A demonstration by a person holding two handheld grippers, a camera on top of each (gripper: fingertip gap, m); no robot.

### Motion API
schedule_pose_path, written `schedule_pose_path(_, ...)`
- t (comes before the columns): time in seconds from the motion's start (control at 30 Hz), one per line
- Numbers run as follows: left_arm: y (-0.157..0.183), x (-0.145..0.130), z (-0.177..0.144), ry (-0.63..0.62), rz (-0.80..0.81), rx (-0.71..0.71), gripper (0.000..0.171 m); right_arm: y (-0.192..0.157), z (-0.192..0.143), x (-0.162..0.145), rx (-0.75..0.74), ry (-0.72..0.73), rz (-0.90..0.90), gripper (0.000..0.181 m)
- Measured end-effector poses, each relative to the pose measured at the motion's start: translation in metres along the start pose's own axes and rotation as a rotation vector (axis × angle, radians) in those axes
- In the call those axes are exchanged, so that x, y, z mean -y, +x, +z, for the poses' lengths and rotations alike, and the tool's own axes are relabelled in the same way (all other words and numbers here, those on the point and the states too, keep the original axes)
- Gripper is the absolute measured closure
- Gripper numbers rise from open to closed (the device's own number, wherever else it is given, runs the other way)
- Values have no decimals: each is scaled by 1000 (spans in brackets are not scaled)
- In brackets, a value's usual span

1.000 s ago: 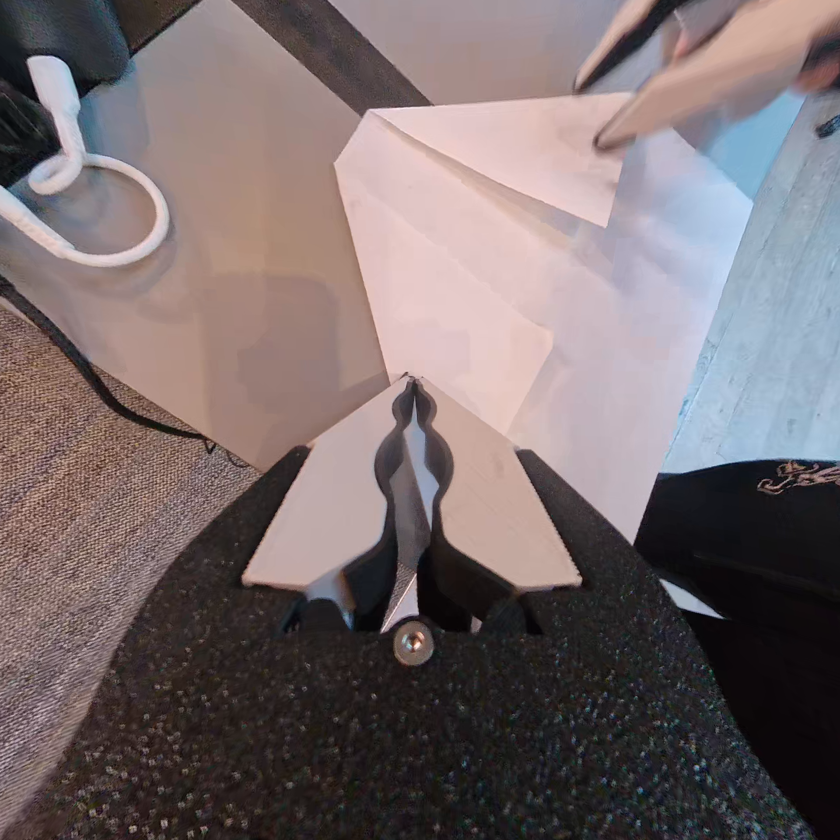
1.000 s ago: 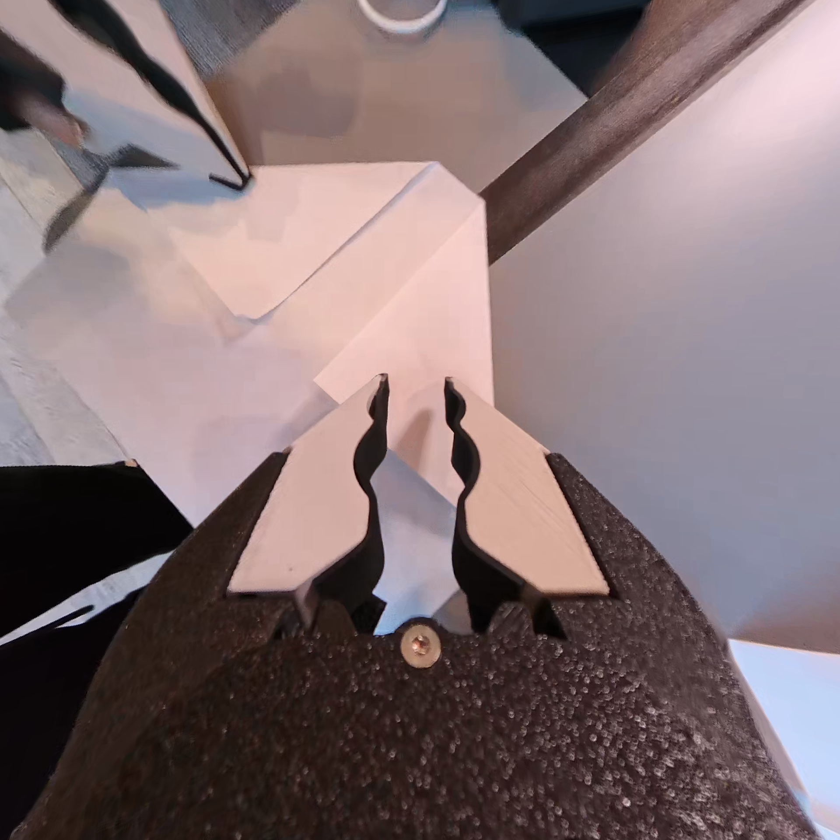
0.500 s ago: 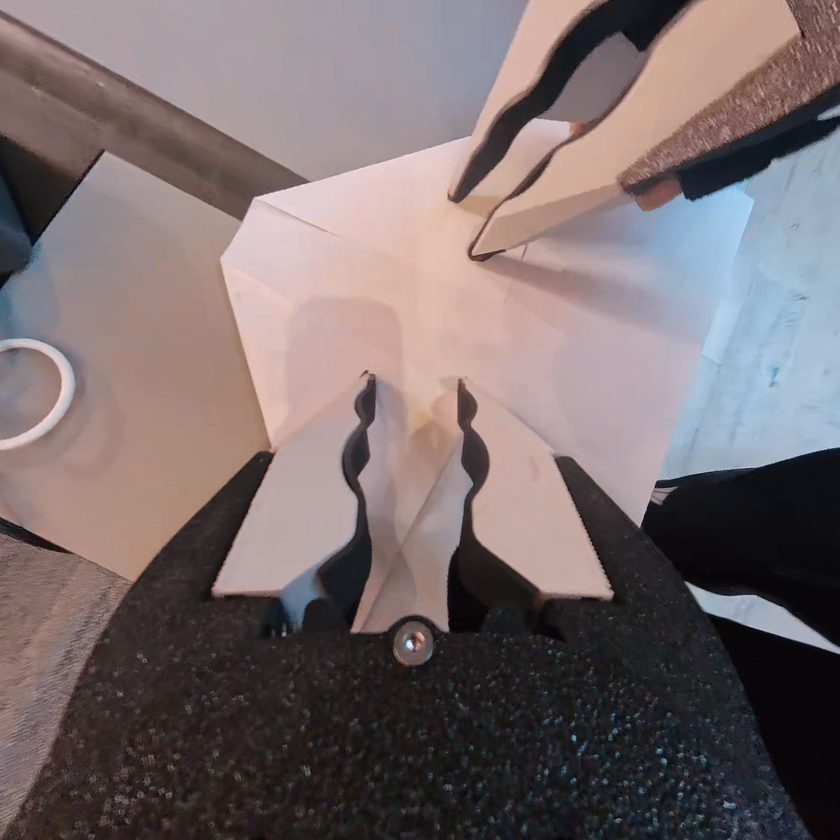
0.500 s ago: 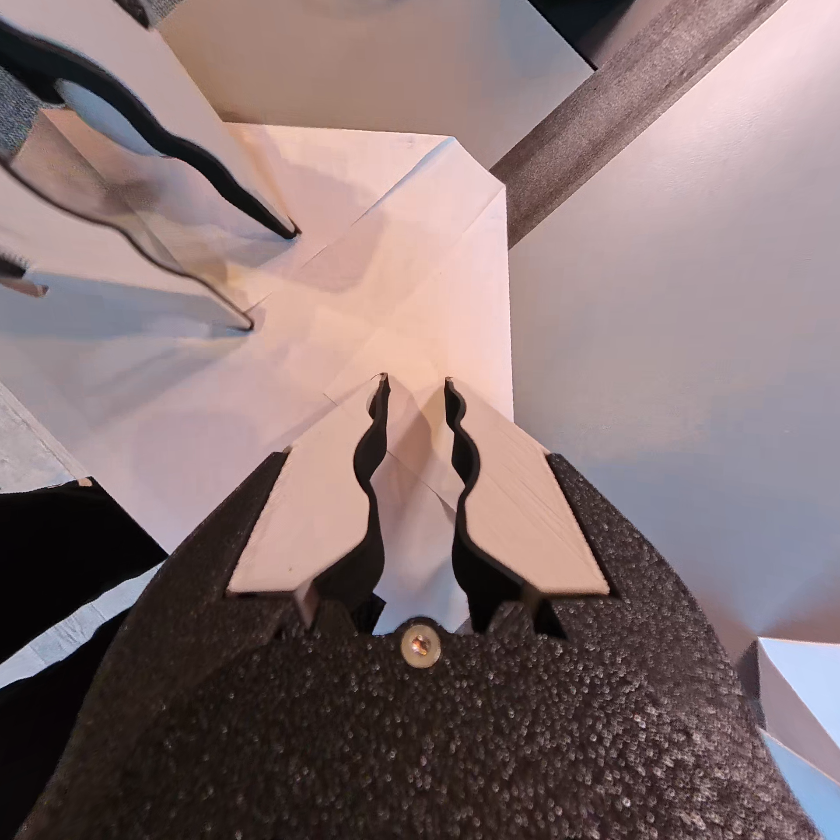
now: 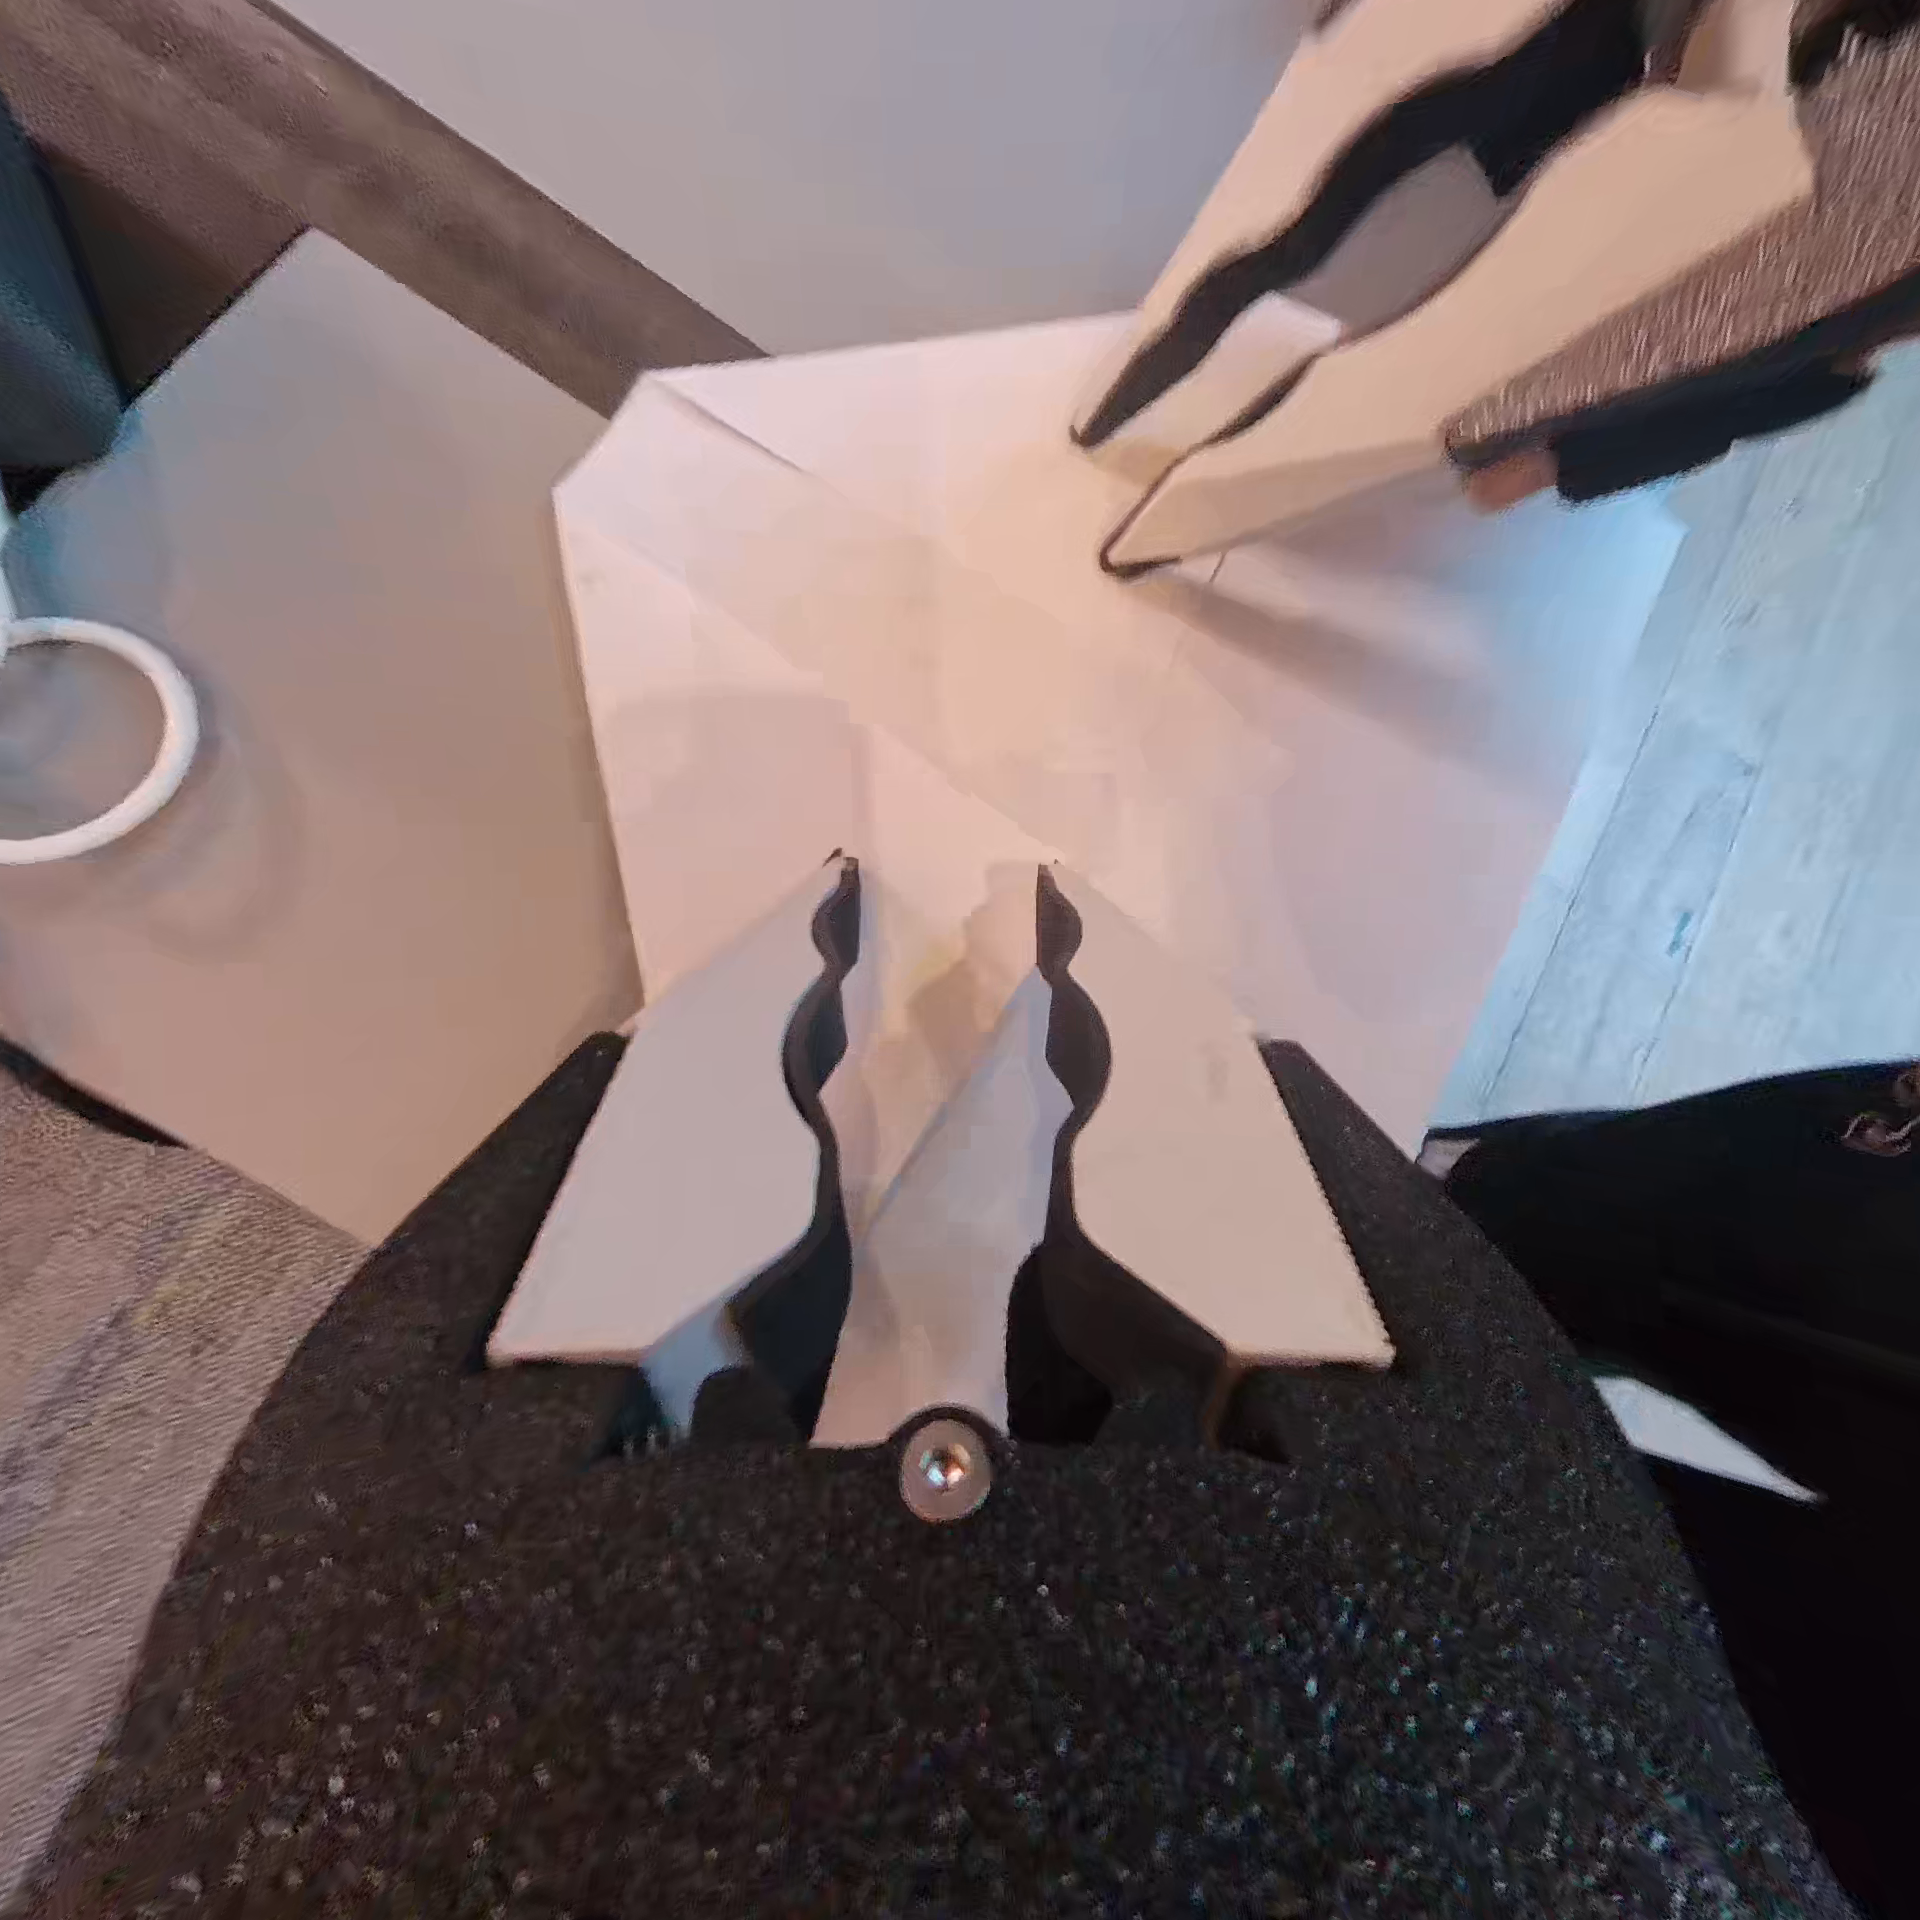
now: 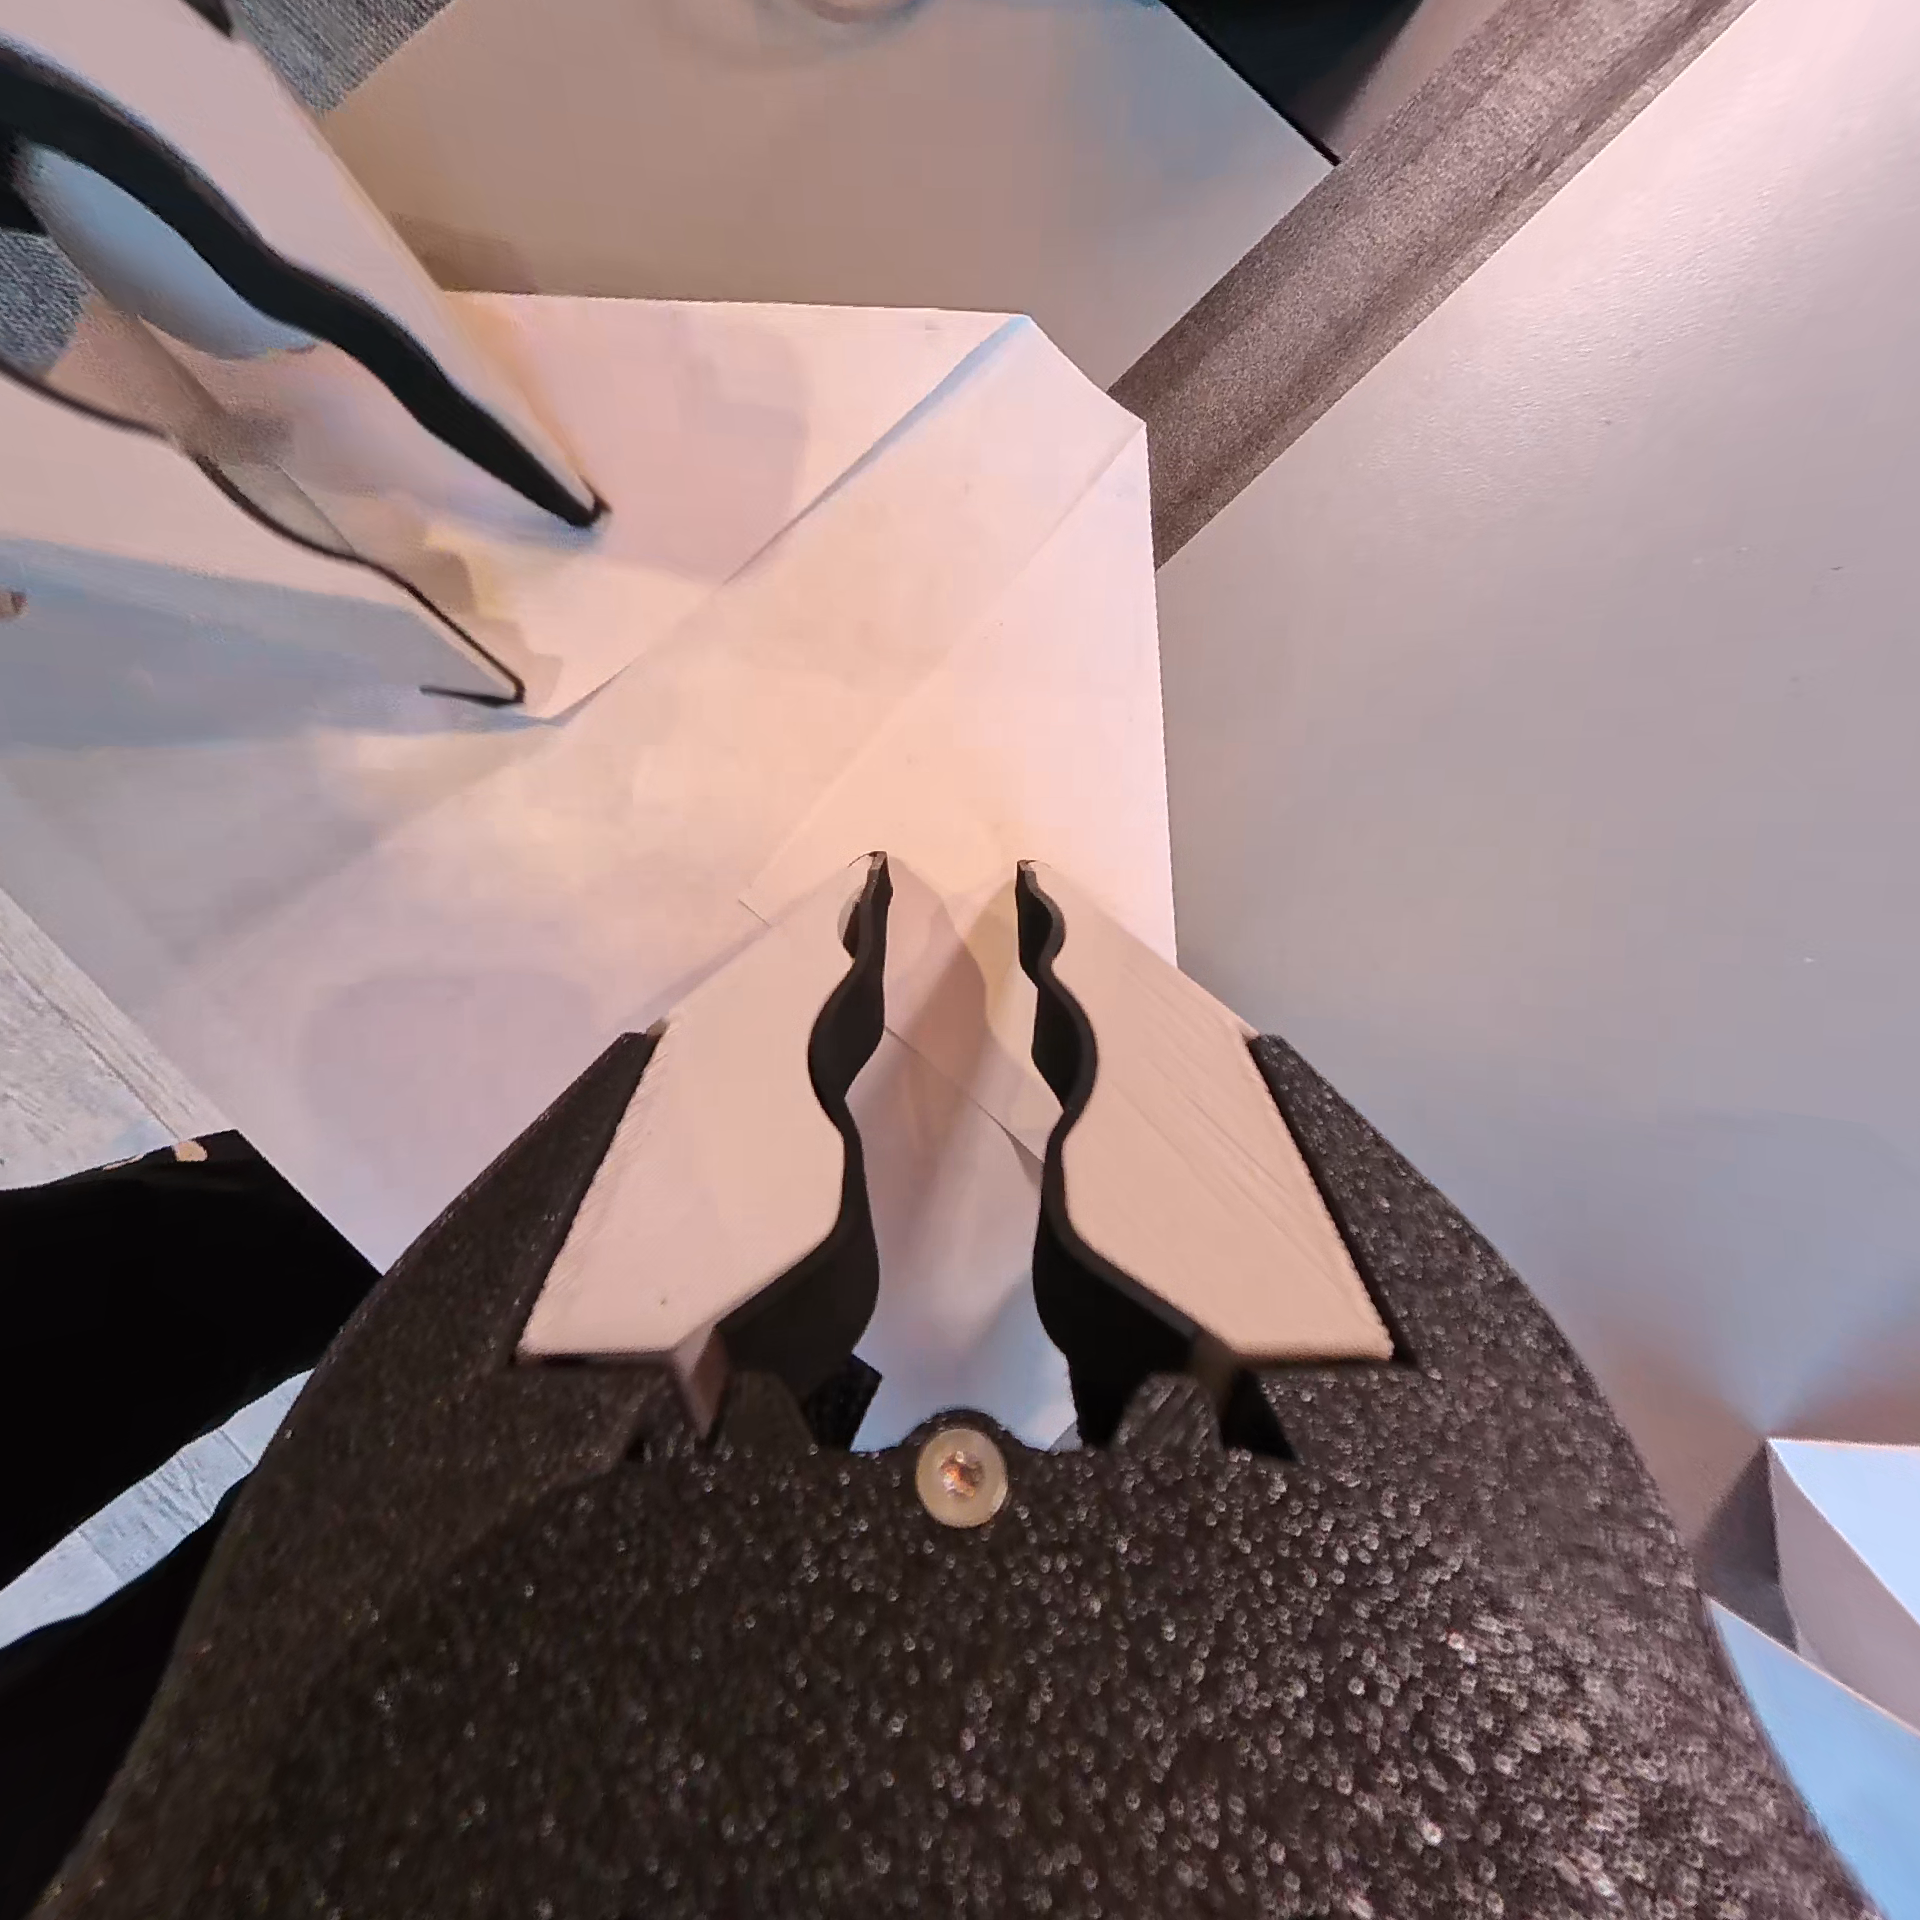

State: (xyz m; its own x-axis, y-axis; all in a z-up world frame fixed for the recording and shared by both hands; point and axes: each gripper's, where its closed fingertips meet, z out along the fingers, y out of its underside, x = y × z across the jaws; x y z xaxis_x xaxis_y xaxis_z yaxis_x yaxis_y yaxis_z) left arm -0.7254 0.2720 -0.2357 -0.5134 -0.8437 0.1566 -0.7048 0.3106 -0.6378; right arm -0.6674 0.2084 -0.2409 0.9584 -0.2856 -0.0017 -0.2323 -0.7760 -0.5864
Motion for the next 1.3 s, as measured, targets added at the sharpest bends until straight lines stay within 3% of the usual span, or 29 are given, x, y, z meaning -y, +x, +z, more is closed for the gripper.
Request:
schedule_pose_path(0.13, 3, -3, 3, -26, 148, 63, 138, 0, 0, 0, -9, -3, 3, 158)
schedule_pose_path(0.37, 10, -4, 4, -28, 212, 121, 152, -1, 0, -1, -31, 4, 20, 159)
schedule_pose_path(0.5, 10, -5, 4, -25, 117, 112, 153, -3, -2, 2, 15, -24, 52, 150)
schedule_pose_path(0.63, 9, -5, 4, -41, 49, 76, 153, 17, -16, 24, 20, 49, 132, 142)
schedule_pose_path(0.77, 11, -3, 3, -37, -70, 24, 150, 31, -2, 2, 49, -85, 172, 114)
schedule_pose_path(0.83, 10, -2, 2, -29, -174, -18, 154, 35, 0, -1, 7, -97, 95, 116)
schedule_pose_path(0.87, 9, 0, 1, -23, -220, -35, 166, 35, 1, -1, -14, -102, 54, 118)
schedule_pose_path(0.97, -4, 16, -9, 92, -309, -10, 171, 31, 1, -1, -34, -94, 45, 129)
schedule_pose_path(1.0, -10, 20, -13, 115, -330, 3, 170, 30, 0, -1, -37, -91, 43, 140)
schedule_pose_path(1.13, -29, 22, -16, 102, -362, 39, 161, 27, -1, -1, -44, -77, 57, 144)
schedule_pose_path(1.2, -35, 23, -12, 80, -375, 4, 154, 30, -3, -2, -52, -84, 43, 170)
schedule_pose_path(1.3, -44, 30, -6, 62, -391, -68, 143, 27, -6, -1, 5, -75, 46, 180)
